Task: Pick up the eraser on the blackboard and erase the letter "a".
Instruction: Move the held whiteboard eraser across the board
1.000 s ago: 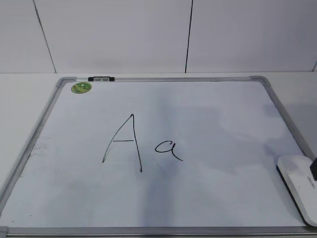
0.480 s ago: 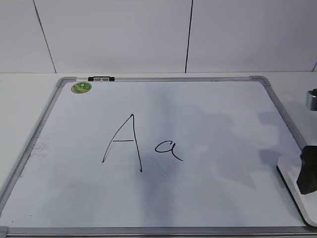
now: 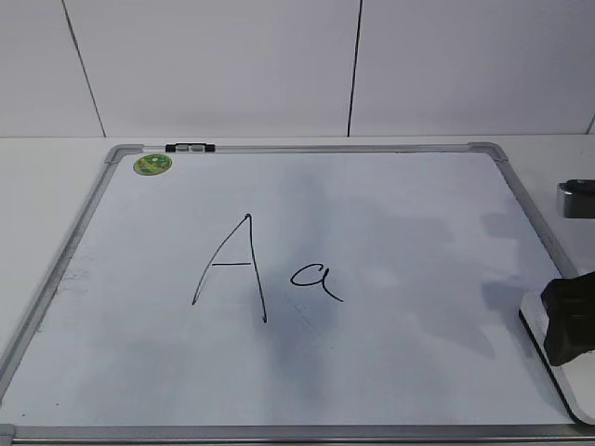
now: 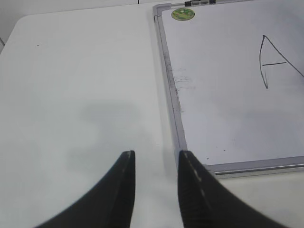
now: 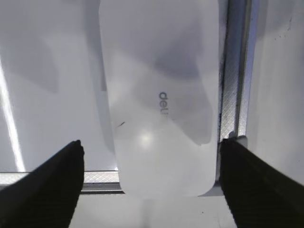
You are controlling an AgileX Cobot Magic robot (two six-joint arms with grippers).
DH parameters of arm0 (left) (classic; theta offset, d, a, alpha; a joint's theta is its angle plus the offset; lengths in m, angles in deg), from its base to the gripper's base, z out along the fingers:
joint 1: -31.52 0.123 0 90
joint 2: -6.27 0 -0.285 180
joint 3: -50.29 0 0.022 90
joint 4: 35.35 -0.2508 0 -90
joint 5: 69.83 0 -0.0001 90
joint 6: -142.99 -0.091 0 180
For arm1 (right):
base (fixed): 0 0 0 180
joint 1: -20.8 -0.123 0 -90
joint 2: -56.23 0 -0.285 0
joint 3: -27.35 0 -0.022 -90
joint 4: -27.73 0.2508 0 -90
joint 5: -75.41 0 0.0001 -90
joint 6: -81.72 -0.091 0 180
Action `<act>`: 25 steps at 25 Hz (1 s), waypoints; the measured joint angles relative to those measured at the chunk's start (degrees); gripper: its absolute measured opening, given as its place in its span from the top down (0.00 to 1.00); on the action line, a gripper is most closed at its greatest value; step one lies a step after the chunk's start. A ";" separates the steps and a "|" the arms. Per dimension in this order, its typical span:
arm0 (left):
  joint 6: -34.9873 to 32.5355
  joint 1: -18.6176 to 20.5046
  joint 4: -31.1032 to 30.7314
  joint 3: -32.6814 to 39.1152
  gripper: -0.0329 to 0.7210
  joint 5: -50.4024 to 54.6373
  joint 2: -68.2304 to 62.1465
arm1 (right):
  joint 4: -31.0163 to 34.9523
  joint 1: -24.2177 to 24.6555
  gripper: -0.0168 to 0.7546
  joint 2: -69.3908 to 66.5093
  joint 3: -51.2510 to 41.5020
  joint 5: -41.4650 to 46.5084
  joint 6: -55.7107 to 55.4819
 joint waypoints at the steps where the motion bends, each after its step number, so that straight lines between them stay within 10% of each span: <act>1: 0.00 0.00 0.00 0.00 0.65 0.00 0.00 | -0.11 0.00 0.10 -0.47 0.00 -0.27 -0.23; 25: 0.00 0.00 0.00 0.00 0.65 0.00 0.00 | -3.22 0.00 0.10 -7.02 0.63 -3.88 -3.63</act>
